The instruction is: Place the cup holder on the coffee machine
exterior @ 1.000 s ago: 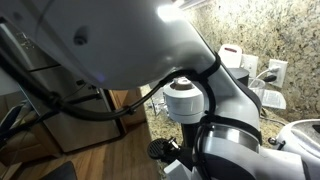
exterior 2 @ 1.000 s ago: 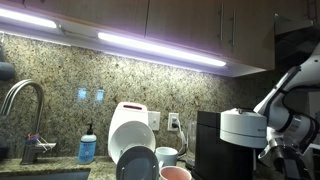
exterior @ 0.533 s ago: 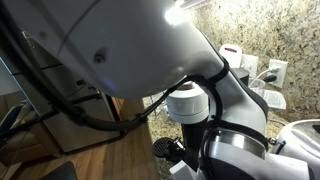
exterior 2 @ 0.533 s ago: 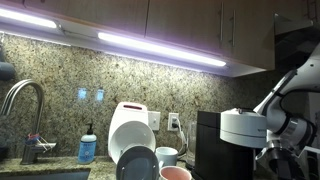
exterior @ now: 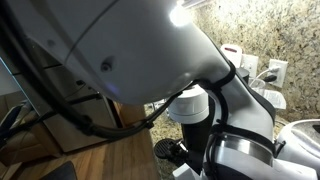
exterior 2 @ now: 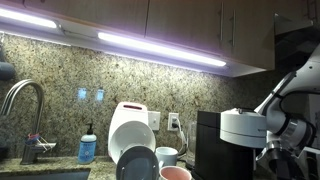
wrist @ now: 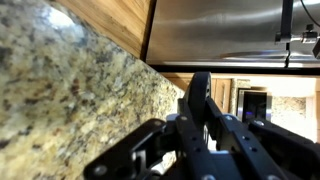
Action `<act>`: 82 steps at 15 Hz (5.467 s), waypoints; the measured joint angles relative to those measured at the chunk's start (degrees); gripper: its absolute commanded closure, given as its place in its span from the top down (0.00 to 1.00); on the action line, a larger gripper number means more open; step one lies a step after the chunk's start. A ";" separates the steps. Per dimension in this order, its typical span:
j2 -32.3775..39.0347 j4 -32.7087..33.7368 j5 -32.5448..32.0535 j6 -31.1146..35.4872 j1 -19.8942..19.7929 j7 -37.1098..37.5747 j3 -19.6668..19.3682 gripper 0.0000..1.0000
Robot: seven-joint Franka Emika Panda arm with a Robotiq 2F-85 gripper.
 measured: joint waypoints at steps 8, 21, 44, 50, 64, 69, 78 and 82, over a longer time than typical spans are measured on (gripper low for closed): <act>0.19 0.00 -5.31 -2.39 0.10 0.11 -0.73 0.05; 0.19 1.58 -3.32 -3.22 -0.61 0.04 -0.70 0.05; 1.65 0.74 1.33 -3.27 -1.72 -3.63 -0.71 0.05; 2.21 -0.70 5.89 -3.67 -2.04 -6.19 -0.71 0.05; 2.25 -2.44 4.95 -5.06 -1.11 -8.22 -1.12 0.05; 2.25 -2.66 5.37 -5.10 -1.28 -8.58 -1.38 0.05; 2.25 -2.72 8.33 -5.69 -1.91 -8.83 -2.19 0.05; 2.25 -2.72 7.86 -7.33 -2.00 -8.84 -2.70 0.21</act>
